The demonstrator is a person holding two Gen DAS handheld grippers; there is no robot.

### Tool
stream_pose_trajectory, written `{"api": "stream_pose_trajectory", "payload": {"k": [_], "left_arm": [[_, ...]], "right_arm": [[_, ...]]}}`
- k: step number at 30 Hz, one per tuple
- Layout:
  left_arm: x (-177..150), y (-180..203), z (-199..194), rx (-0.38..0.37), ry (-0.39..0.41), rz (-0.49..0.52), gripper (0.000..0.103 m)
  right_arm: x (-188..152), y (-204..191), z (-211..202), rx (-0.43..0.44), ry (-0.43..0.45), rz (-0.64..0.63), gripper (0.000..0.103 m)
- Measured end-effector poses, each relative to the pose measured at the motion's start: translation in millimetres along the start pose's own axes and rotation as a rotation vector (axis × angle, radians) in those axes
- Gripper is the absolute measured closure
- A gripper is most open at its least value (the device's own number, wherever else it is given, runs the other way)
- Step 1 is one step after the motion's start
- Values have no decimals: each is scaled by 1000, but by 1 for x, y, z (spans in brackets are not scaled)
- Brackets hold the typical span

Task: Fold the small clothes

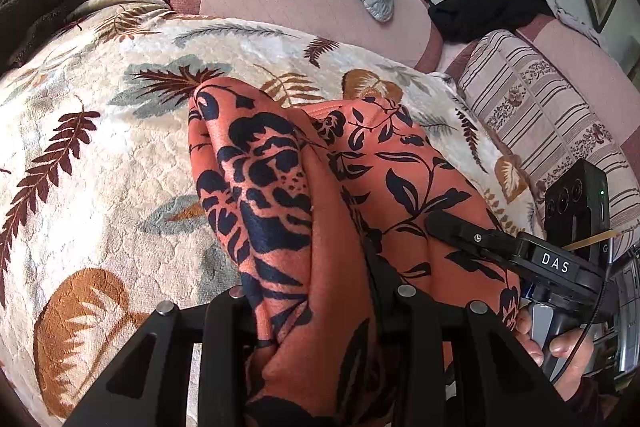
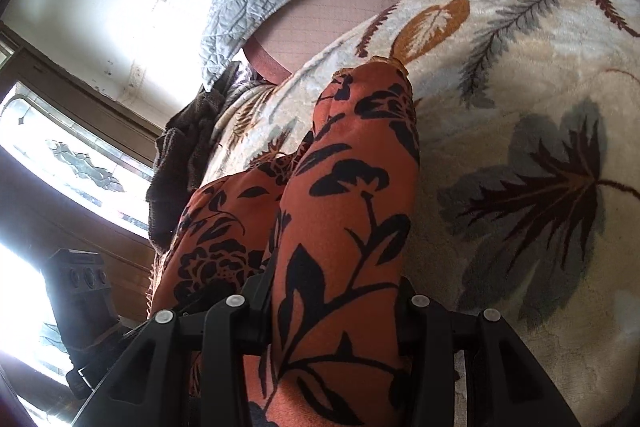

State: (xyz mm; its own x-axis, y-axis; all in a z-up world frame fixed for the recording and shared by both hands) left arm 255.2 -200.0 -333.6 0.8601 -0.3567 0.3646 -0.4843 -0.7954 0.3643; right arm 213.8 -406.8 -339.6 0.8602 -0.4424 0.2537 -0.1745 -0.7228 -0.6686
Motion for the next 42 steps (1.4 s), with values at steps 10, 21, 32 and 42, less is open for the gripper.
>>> {"api": "stream_pose_trajectory", "payload": {"k": [10,21,32,42], "left_arm": [[-6,0,11,160,5,92,66],[-12,-5,12,273,8,123,57],[-17,-12,-11,317,41,150,51],[-14,-24,-35,352,106,140,52]], "right_arm": [[-4,16,19,-54,-18,58,54],[-6,22,18,-111,-19,106,36],[-23,-11,-65,-275,233,-19,36],[-43,-44,-51,-221,174,-63,36]]}}
Point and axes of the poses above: each gripper's, at about its wrist camera, not at the fingertips, and z roughly the way its jaws point, y to its right, x to its top, the point moved 7 cm from there along z, roughly the way its jaws point, and after that the axes turned 13 degrees about -y, right-handed, at the moved point
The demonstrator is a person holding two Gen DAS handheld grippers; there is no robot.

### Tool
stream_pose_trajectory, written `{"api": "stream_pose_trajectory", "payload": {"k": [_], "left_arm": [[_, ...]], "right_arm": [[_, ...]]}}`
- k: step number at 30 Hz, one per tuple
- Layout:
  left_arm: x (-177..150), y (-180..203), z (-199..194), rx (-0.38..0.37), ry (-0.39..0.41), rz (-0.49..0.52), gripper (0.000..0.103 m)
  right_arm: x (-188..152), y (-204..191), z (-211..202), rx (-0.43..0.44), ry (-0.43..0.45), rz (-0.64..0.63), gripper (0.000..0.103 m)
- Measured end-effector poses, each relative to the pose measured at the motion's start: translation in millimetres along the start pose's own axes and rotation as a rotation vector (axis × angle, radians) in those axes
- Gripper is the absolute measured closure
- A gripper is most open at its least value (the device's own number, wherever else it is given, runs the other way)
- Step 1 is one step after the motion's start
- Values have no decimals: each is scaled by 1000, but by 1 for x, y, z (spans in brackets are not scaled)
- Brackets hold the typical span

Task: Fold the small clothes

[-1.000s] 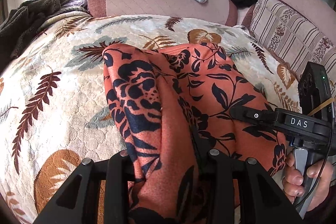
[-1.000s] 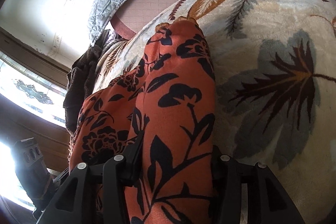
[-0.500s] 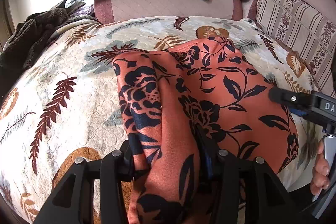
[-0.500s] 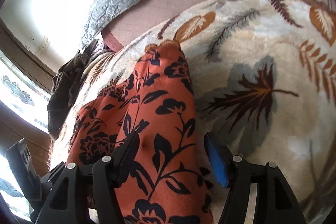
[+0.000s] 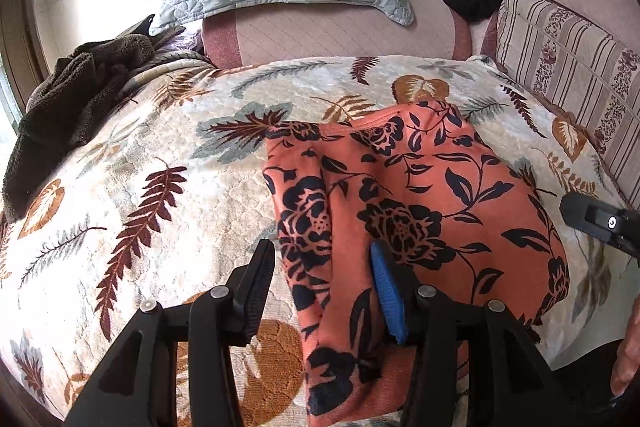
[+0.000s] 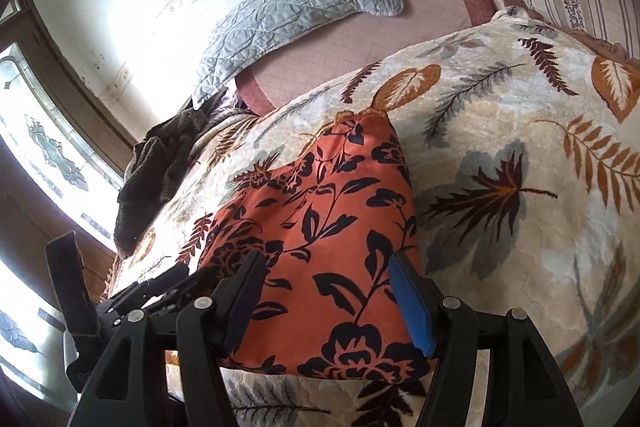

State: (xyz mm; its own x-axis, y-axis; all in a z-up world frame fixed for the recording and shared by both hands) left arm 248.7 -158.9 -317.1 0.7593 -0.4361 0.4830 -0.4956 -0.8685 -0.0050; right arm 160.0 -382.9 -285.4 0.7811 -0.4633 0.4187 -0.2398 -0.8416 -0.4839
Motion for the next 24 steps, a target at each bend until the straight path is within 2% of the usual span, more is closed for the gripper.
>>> {"api": "stream_pose_trajectory", "payload": {"k": [2,4,6,8,12,15,16,18,19,24], "left_arm": [[0,-6,1,5,0,-10,48],[-5,-8,14,44,-37,3,40],[-13,-6,34,91,-100,41,39],[-16,-7,37,113,-102,57,39],[-4,-16,24,26,-77,3,39],[14,-24,11,-5,-12,-48,39],[21,-27,9,1,5,-55,39],[32,-29,11,13,20,-67,39],[37,-30,14,17,16,-74,39],[42,-34,49,80,-73,-84,39]], "right_arm": [[-6,2,13,4,-48,15,37],[-14,9,33,-28,-119,32,36],[-17,12,42,-51,-134,12,36],[-17,10,42,-47,-139,3,36],[-9,10,33,-18,-129,19,36],[13,6,25,14,-89,17,37],[22,4,25,8,-83,8,41],[42,1,30,6,-72,-4,55],[51,1,35,6,-70,-1,67],[92,15,74,13,-82,87,67]]}}
Point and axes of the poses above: each gripper's, at about its wrist camera, not at the fingertips, and z roughly the way its jaws point, y to its right, x to its top, the point moved 7 cm from there along z, roughly the way its jaws point, and after that the axes turned 13 degrees about -y, right-handed, at the moved point
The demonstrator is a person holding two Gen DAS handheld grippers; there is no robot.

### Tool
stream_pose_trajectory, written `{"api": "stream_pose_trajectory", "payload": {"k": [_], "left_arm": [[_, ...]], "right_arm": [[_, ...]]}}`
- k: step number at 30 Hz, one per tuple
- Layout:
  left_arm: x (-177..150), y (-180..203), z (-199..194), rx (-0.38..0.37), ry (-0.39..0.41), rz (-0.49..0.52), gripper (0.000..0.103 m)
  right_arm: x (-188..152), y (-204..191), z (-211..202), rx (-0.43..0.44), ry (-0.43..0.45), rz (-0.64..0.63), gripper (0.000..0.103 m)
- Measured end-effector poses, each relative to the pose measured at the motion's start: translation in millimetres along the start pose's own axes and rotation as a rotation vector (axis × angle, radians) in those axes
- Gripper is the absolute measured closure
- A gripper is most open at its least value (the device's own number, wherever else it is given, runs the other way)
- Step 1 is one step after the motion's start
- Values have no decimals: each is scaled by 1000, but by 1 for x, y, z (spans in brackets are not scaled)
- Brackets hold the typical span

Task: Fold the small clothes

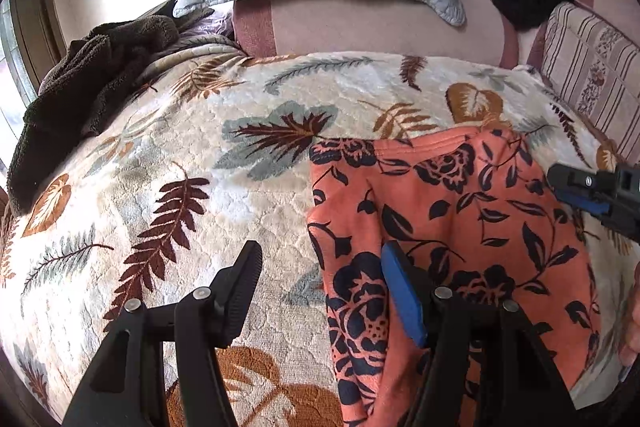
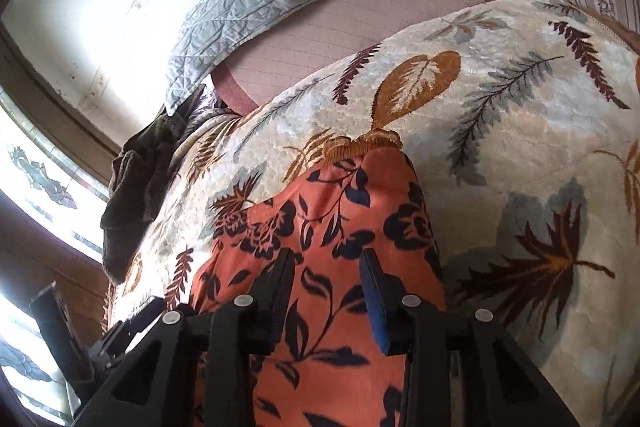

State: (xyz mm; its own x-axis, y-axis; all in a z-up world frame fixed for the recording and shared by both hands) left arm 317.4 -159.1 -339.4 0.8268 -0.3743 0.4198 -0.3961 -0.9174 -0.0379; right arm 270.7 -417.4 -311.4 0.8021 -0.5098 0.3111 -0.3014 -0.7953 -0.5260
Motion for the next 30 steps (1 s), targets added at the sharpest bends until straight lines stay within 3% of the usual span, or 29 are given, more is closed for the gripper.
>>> {"api": "stream_pose_trajectory", "payload": {"k": [4,6,10,14,19,24,26,30], "left_arm": [[-4,0,28,38,-69,18,38],[-5,-1,33,25,-76,6,38],[-5,-2,24,23,-52,7,39],[-7,-5,-6,-42,2,-11,39],[-26,-3,-32,-52,43,4,39],[-50,14,1,58,-65,87,38],[-52,15,-6,83,-35,88,39],[-58,7,-29,54,12,32,39]], "right_arm": [[15,36,51,24,-108,177,69],[18,44,58,33,-102,196,69],[14,34,40,45,-48,156,67],[-7,19,1,51,11,84,65],[-58,6,-30,52,10,14,65],[-93,7,-13,-21,-85,3,64],[-96,3,-20,-29,-69,2,65],[-114,-6,-36,-13,-33,-21,65]]}}
Point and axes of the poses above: each gripper's, at about its wrist camera, not at the fingertips, and z roughly the way its jaws point, y to its right, x to its top, the point moved 7 cm from there along z, roughly the way its jaws point, and after that the axes turned 13 degrees about -y, right-handed, at the moved point
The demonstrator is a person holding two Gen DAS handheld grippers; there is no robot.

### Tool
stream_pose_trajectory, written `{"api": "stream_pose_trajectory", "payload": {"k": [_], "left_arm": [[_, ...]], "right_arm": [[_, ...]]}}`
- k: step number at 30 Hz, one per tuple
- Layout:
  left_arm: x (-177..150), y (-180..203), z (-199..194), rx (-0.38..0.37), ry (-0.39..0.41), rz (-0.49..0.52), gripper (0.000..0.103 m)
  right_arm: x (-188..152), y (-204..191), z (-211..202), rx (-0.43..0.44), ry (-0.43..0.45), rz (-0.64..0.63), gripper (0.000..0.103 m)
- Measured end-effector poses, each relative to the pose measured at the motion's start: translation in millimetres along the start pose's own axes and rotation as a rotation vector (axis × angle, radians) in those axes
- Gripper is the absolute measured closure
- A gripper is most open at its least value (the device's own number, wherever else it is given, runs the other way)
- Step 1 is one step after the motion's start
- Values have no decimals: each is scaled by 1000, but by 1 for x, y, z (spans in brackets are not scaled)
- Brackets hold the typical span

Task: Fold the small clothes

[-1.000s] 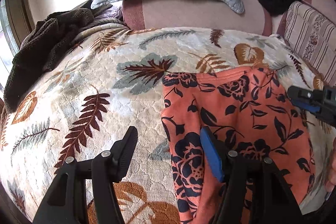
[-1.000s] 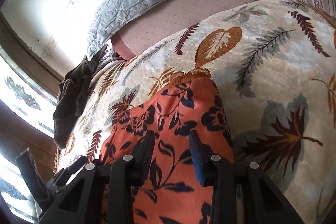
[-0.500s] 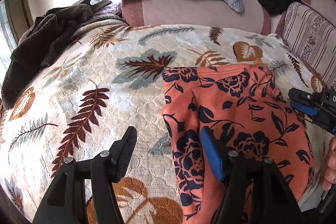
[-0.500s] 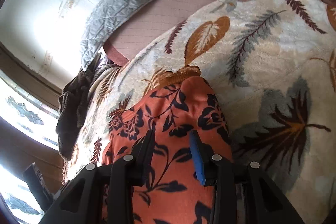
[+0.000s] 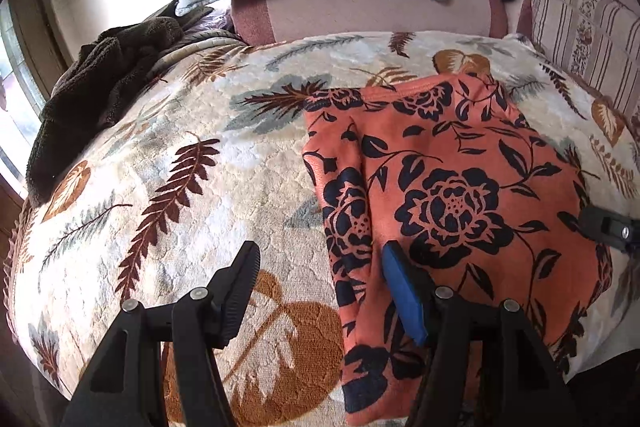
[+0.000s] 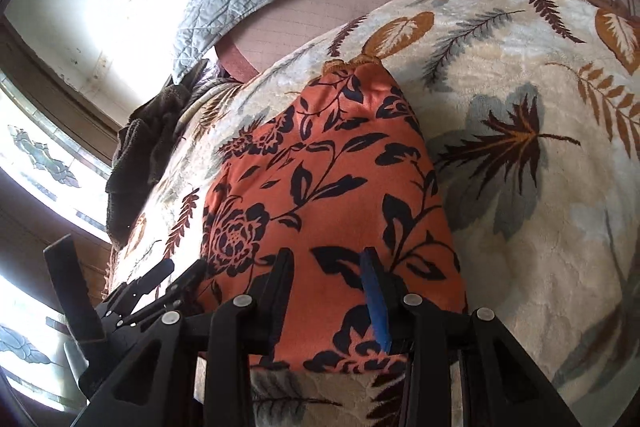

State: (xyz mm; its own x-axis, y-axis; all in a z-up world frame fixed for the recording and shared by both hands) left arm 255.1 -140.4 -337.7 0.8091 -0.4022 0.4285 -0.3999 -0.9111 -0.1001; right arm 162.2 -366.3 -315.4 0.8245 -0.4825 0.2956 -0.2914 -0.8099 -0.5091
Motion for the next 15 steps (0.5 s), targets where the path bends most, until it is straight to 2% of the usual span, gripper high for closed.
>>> {"api": "stream_pose_trajectory", "payload": {"k": [2,3,4,6,10,15], "left_arm": [[-4,-2,-10,5,27,-9,38],[-5,-3,-13,18,34,-4,33],[-7,-3,-11,38,21,5,28],[-11,-5,-10,82,-21,8,28],[-16,-14,-53,71,92,-10,28],[-14,-29,-114,115,198,-54,24]], "right_arm": [[-12,-4,3,-33,-18,-30,65],[-16,-5,9,-55,-38,-46,64],[-18,-6,15,-79,-60,-64,64],[-17,-8,16,-97,-65,-70,64],[-23,-12,-2,-67,-45,-62,64],[-34,-29,-37,-38,10,-113,64]]}}
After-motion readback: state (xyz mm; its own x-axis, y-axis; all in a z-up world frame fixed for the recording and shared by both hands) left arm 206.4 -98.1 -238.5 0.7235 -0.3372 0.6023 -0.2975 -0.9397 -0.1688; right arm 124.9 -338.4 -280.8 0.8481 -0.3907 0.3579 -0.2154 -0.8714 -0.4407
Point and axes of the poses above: each gripper's, at about its wrist camera, not at the fingertips, and z roughly the way its jaws point, y to its right, x to its top, the point moved 7 cm from there along z, roughly the way its jaws point, and after that the axes turned 13 degrees about -y, right-handed, at the moved point
